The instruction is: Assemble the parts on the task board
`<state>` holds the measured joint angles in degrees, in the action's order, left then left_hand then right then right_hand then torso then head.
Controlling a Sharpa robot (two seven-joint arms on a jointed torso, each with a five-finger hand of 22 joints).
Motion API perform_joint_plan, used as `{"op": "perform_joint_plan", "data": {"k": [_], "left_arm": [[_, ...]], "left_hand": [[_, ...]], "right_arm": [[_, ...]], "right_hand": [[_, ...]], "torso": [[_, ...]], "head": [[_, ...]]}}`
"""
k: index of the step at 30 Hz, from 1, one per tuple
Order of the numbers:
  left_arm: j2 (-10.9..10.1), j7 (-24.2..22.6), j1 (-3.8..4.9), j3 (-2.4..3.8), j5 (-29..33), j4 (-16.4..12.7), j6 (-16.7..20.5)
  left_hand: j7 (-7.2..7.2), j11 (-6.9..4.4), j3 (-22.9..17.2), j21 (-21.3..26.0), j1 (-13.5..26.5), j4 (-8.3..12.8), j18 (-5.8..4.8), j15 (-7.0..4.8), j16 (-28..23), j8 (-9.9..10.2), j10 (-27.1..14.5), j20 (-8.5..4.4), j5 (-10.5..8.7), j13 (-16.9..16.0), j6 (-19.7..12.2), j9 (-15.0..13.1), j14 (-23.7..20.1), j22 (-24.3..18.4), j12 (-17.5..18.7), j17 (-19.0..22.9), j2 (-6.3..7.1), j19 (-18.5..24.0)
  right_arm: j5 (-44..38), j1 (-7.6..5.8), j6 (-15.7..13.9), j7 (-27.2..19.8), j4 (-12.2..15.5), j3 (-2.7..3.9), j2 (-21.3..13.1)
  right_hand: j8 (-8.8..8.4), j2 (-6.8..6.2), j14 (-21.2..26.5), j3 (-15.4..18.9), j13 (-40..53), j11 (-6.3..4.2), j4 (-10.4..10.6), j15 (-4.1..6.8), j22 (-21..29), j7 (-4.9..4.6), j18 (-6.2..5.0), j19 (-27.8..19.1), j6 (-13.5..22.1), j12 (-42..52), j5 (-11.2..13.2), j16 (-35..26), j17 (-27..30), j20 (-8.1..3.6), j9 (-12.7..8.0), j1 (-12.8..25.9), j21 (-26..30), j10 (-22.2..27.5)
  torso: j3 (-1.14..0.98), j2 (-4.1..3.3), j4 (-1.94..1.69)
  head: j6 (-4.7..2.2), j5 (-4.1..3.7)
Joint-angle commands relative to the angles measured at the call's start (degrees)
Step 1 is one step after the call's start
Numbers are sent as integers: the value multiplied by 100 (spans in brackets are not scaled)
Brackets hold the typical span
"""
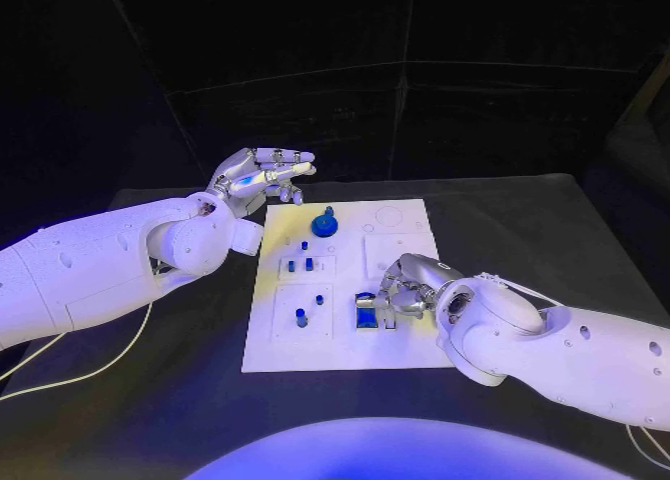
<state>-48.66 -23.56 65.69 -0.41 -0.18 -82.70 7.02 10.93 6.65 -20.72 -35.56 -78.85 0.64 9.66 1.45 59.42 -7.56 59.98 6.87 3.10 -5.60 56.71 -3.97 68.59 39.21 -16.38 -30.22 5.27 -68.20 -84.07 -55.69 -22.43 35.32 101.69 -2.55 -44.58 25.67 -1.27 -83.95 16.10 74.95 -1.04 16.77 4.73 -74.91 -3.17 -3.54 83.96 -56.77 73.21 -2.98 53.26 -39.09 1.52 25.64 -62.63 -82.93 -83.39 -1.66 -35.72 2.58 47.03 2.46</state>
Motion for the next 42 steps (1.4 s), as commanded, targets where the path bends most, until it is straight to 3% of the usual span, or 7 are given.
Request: {"op": "perform_joint_plan", "data": {"k": [1, 8, 16, 19, 26, 33, 42], "left_arm": [[-2, -17, 10, 5, 18, -7, -73], [-1, -17, 10, 5, 18, 1, -74], [-6, -19, 9, 4, 18, 18, -72], [-2, -20, 8, 2, 18, 22, -75], [5, -20, 8, 0, 18, 19, -82], [4, -13, 8, -2, 18, 19, -87], [-4, -13, 7, -3, 18, 17, -88]], "left_hand": [[4, 0, 28, 27, 9, 16, 83, 16, -1, -24, -24, 34, 13, -8, -26, -3, -36, -5, -9, 4, -37, -8], [4, 0, 28, 27, 9, 16, 83, 16, -1, -24, -24, 34, 13, -8, -26, -3, -36, -5, -9, 4, -37, -8], [4, 0, 28, 27, 9, 16, 83, 16, -1, -24, -24, 34, 13, -8, -26, -3, -36, -5, -9, 4, -37, -8], [4, 0, 28, 27, 9, 16, 83, 16, -1, -24, -24, 34, 13, -8, -26, -3, -36, -5, -9, 4, -37, -8], [7, 3, 39, 32, 3, 25, 83, 17, 1, -34, -40, 34, 13, -9, -37, -2, -43, -12, -26, 19, -35, -11], [7, 3, 39, 32, 3, 25, 83, 17, 1, -34, -40, 34, 13, -9, -37, -2, -43, -12, -26, 19, -35, -11], [7, 3, 39, 32, 3, 25, 83, 17, 1, -34, -40, 34, 13, -9, -37, -2, -43, -12, -26, 19, -35, -11]], "right_arm": [[-54, -10, -95, 3, 46, 4, -28], [-85, -10, -354, -127, 237, 4, -255], [-46, -15, -756, -500, 737, 7, -983], [-72, -16, -670, -523, 870, 7, -1327], [-288, -13, -492, -447, 854, 5, -1649], [-595, -7, -36, -301, 637, 1, -1677], [-786, -1, 455, -230, 346, -2, -1526]], "right_hand": [[-22, -9, 18, -66, 136, -13, 3, 18, -185, 4, 76, 101, 43, -25, 19, -25, -9, -16, 14, 32, 5, 43], [-54, 135, 15, -256, 145, 1, -47, 6, -179, -10, 73, 96, 60, -43, -67, -27, -11, 0, 66, -283, 13, 42], [-406, 178, 13, -343, 120, 114, -194, -76, -167, -155, 71, 82, 382, -129, -923, -29, -12, 71, -71, -972, 27, 87], [-511, 207, 15, -371, 116, 134, -310, -94, -175, -179, 71, 84, 348, -152, -1232, -30, -10, 92, -134, -1246, 23, 94], [-587, 237, 14, -354, 122, 133, -353, -97, -202, -179, 75, 93, 258, -160, -1421, -27, -14, 100, -186, -1374, 10, 90], [-595, 252, 15, -328, 84, 127, -340, -95, -165, -169, 67, 78, 184, -217, -1443, -29, -11, 100, -196, -1373, 31, 109], [-607, 247, 16, -288, 43, 122, -316, -92, -124, -162, 58, 58, 135, -282, -1418, -28, -13, 100, -206, -1354, 57, 138]], "torso": [[2, -3, 5], [-7, -3, 10], [2, 13, 19], [4, 11, 27], [-2, -8, 42], [9, -10, 27], [6, -1, 17]], "head": [[2, -5], [-9, -26], [-28, -84], [-46, -129], [-50, -198], [-39, -245], [-17, -255]]}}
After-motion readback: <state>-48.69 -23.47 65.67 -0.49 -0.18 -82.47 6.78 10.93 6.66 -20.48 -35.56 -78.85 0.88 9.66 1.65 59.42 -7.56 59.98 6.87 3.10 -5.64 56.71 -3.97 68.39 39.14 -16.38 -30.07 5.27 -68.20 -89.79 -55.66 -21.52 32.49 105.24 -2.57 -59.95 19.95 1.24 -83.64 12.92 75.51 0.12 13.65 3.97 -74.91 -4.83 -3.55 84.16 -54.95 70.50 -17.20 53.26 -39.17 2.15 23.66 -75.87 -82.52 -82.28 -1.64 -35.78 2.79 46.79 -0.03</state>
